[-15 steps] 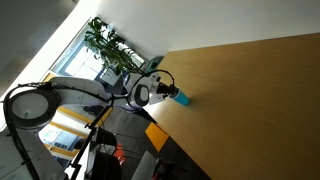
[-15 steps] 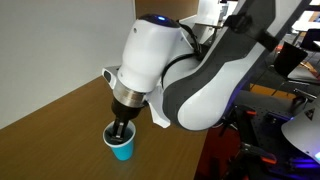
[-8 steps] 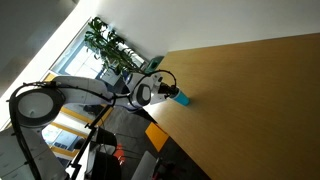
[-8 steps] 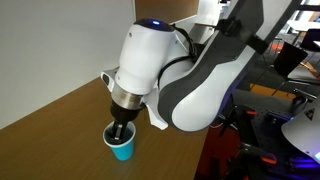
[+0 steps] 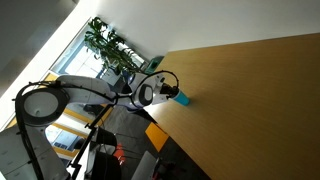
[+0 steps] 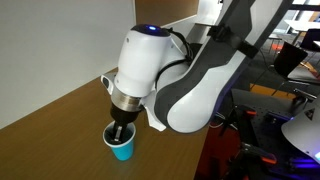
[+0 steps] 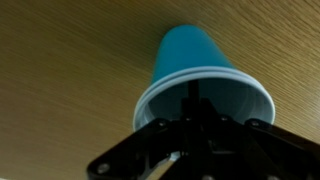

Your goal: Take the pen out of the cup and put it on the table

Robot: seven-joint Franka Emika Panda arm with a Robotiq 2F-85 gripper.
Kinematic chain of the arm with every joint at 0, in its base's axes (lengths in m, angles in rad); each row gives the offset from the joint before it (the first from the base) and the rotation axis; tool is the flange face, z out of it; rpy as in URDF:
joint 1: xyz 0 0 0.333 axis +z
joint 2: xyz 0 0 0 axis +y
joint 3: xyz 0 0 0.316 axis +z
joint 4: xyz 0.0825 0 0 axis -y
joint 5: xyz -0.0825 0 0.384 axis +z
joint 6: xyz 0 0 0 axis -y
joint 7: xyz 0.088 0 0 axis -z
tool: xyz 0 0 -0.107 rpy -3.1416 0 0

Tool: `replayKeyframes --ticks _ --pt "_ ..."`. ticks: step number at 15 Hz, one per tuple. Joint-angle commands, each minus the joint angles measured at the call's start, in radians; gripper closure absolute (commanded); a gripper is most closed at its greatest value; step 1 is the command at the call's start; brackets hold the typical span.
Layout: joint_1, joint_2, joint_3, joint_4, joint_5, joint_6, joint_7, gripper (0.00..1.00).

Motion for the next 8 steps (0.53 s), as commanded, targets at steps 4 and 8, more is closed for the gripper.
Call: replayKeyframes --ticks 4,8 --pt "-0.031 0.007 0.030 0.025 -0.022 -0.020 0.021 0.97" --pt "-0.003 -0.025 0.015 -0.024 -0.037 0.030 0.026 0.97"
